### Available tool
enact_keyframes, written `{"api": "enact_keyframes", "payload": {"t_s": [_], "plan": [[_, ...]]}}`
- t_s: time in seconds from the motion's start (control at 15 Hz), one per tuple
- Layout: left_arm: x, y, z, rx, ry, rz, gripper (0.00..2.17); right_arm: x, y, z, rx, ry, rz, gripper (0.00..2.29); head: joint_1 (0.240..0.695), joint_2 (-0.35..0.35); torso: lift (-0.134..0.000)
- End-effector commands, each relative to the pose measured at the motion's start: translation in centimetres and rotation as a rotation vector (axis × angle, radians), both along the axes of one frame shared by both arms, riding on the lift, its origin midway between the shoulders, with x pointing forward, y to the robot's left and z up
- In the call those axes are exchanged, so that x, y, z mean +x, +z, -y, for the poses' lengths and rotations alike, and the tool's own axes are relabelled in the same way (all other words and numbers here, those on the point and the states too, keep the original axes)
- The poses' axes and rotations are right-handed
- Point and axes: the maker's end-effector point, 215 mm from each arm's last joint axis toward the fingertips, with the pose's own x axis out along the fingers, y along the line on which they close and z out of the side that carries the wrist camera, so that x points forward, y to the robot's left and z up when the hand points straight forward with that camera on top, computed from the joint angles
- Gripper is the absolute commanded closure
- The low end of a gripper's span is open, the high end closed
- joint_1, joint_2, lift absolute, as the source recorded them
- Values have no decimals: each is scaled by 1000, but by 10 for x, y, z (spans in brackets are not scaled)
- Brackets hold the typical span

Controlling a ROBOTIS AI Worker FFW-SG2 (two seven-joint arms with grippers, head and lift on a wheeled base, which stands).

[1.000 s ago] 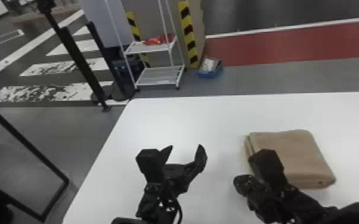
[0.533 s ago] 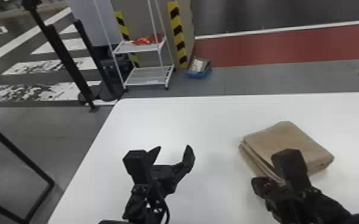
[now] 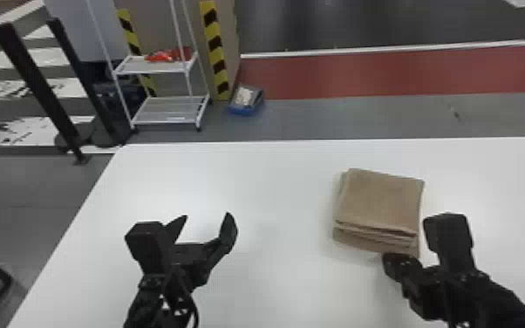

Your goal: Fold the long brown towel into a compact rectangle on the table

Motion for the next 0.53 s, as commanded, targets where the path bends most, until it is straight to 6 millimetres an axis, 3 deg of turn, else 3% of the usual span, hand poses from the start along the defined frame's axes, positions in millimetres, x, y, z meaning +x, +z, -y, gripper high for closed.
{"api": "enact_keyframes", "payload": {"t_s": [0.0,0.13,0.33,0.47], "plan": [[-1,-1,1,-4,2,-2,87,0,6,31,4,-59,8,1895,695,116,-115],[-1,-1,1,-5,2,-2,87,0,14,56,2,-107,23,1895,695,77,-115],[-1,-1,1,-5,2,-2,87,-6,40,65,72,-127,76,1895,695,40,-115],[-1,0,1,-4,2,0,87,6,61,78,106,-164,134,1895,695,26,-115]]}}
